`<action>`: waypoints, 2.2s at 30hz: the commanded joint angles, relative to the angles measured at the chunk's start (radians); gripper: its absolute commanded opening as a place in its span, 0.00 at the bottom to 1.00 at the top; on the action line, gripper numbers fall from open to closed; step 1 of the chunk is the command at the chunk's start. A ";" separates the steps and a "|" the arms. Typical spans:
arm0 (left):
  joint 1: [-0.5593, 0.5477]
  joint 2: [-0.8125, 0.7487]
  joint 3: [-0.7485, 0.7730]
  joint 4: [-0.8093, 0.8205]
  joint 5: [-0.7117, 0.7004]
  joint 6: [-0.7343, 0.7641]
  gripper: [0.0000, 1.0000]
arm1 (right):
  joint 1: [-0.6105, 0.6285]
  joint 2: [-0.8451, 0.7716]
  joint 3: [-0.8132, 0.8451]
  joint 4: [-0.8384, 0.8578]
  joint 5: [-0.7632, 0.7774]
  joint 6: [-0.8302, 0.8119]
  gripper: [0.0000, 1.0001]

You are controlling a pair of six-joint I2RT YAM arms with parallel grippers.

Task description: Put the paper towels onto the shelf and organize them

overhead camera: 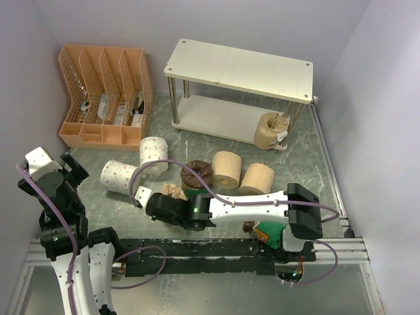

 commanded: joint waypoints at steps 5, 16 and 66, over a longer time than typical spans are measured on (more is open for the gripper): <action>0.009 -0.011 -0.010 0.037 0.002 -0.006 0.94 | 0.071 -0.143 0.228 -0.228 0.348 0.028 0.00; 0.006 -0.013 -0.012 0.039 -0.005 -0.008 0.95 | -0.074 -0.107 0.381 -0.401 0.676 0.012 0.00; 0.017 -0.067 -0.019 0.052 -0.024 -0.017 0.94 | -0.359 -0.519 -0.448 0.126 0.410 0.109 1.00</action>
